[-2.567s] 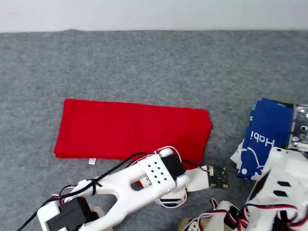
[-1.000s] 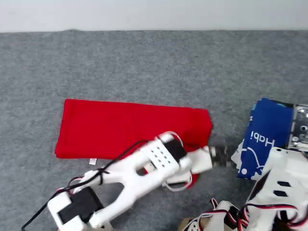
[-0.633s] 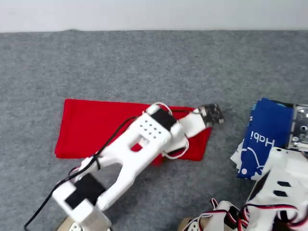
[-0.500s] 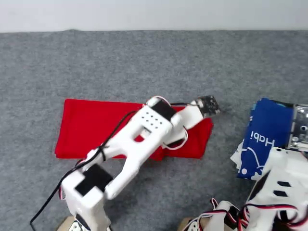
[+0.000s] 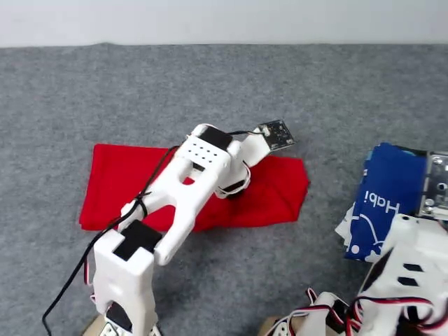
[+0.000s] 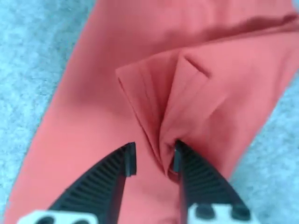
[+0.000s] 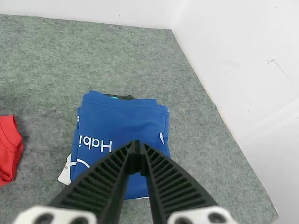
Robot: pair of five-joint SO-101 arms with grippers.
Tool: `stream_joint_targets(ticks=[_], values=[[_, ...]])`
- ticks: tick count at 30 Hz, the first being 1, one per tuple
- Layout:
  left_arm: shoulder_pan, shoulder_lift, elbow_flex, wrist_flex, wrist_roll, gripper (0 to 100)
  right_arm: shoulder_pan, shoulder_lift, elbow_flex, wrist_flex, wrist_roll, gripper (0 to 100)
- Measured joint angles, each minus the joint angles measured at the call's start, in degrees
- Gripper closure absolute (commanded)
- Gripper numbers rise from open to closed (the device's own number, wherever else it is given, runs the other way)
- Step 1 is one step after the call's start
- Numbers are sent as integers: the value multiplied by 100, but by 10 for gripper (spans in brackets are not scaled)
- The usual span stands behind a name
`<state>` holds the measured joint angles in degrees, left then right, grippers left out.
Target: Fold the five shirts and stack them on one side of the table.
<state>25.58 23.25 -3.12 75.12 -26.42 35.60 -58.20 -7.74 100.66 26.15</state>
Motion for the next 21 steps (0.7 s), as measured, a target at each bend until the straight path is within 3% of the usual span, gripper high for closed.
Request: stream_joint_targets(ticks=[11, 17, 21], values=[[-360, 0, -396, 9, -448, 863, 0, 0, 0, 0, 0, 988], [-360, 0, -1319, 782, -492, 863, 0, 0, 0, 0, 0, 988], [-211, -62, -1943, 1705, -457, 870, 0, 0, 0, 0, 0, 988]])
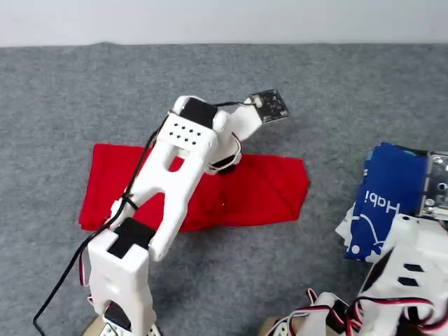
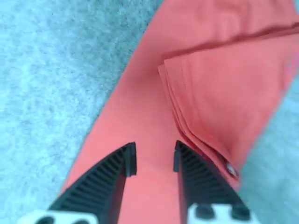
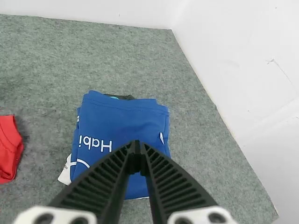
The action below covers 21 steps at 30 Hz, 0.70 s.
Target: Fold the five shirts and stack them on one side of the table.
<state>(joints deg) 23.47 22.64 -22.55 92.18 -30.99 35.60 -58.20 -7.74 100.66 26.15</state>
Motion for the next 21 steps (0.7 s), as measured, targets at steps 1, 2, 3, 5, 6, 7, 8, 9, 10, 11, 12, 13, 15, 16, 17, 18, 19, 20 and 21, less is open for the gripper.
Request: stream_joint_targets(ticks=[1, 2, 3, 5, 6, 7, 8, 9, 10, 11, 12, 13, 15, 16, 17, 18, 19, 20, 21], values=[[123, -53, -88, 273, 0, 886, 0, 0, 0, 0, 0, 988], [255, -123, -97, 475, 0, 903, 0, 0, 0, 0, 0, 988], [396, -202, -44, 580, 44, 915, 0, 0, 0, 0, 0, 988], [633, -378, 229, 633, 185, 932, 0, 0, 0, 0, 0, 988], [703, -466, 404, 642, 193, 938, 0, 0, 0, 0, 0, 988], [782, -527, 615, 642, 202, 946, 0, 0, 0, 0, 0, 988], [853, -554, 818, 642, 211, 953, 0, 0, 0, 0, 0, 988], [932, -563, 1037, 642, 220, 960, 0, 0, 0, 0, 0, 988], [967, -563, 1257, 598, 220, 962, 0, 0, 0, 0, 0, 988], [976, -563, 1486, 457, 220, 961, 0, 0, 0, 0, 0, 988], [941, -563, 1714, 281, 220, 961, 0, 0, 0, 0, 0, 988], [897, -563, 1916, 88, 220, 960, 0, 0, 18, 0, 0, 988], [747, -563, 2259, -352, 220, 960, 0, 0, 167, 0, 0, 988], [633, -563, 2426, -598, 220, 960, 0, 0, 264, 0, 0, 988], [492, -563, 2567, -818, 229, 960, 0, 0, 352, 0, 0, 988], [378, -563, 2681, -1020, 167, 960, 0, 0, 387, 0, 0, 988], [273, -527, 2760, -1169, 70, 960, 0, 0, 387, 0, 0, 988], [167, -448, 2778, -1275, 0, 960, 0, 0, 387, 0, 0, 988], [88, -325, 2778, -1363, -44, 960, 0, 0, 387, 0, 0, 988]])
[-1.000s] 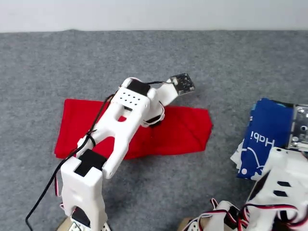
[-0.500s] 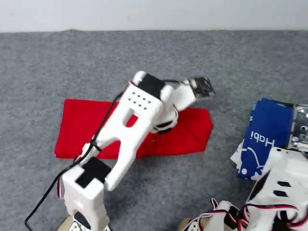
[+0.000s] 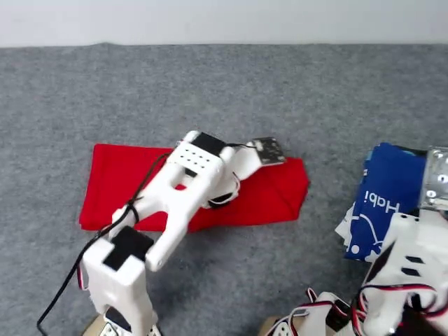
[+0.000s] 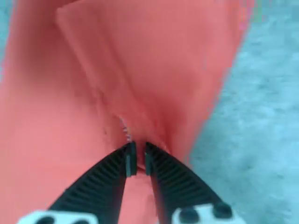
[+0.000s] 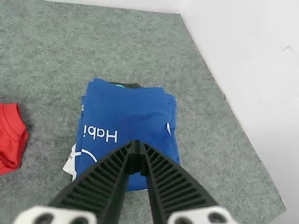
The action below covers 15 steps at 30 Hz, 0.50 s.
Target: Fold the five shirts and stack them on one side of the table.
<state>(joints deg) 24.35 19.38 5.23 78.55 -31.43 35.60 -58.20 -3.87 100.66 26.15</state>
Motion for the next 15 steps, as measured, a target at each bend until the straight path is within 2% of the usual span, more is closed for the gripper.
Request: stream_joint_targets(ticks=[3, 11, 15], values=[[-202, 378, 35, -176, -35, 961, 0, 0, 0, 0, 0, 988], [-193, 554, -88, -176, -62, 964, 0, 0, 0, 0, 0, 988], [-193, 536, -422, 334, -62, 964, 0, 0, 0, 0, 0, 988]])
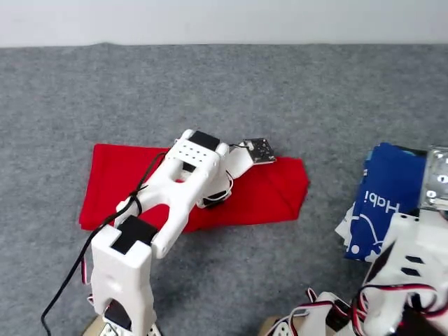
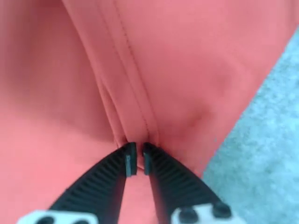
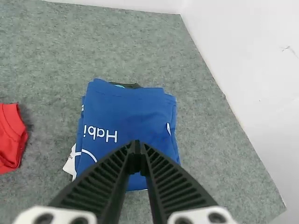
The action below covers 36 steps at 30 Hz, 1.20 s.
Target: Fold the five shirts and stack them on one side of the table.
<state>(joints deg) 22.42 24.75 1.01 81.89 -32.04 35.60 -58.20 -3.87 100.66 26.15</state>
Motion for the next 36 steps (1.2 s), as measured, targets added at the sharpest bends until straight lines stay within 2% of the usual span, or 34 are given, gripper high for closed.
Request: stream_joint_targets(ticks=[5, 11, 16, 24, 32, 36], values=[[-9, -475, -492, 598, 0, 964, 0, 0, 0, 0, 0, 988], [-18, -738, -554, 949, 9, 964, 0, 0, 0, 0, 0, 988], [-26, -369, -563, 976, 334, 964, 0, 0, 0, 0, 0, 988], [-35, 800, -695, 624, 413, 964, 0, -255, 0, 0, 0, 988], [-35, 879, -1090, 818, 431, 994, 0, -316, 0, 0, 0, 988], [-35, 448, -1257, 1046, 431, 994, 0, -316, 0, 0, 0, 988]])
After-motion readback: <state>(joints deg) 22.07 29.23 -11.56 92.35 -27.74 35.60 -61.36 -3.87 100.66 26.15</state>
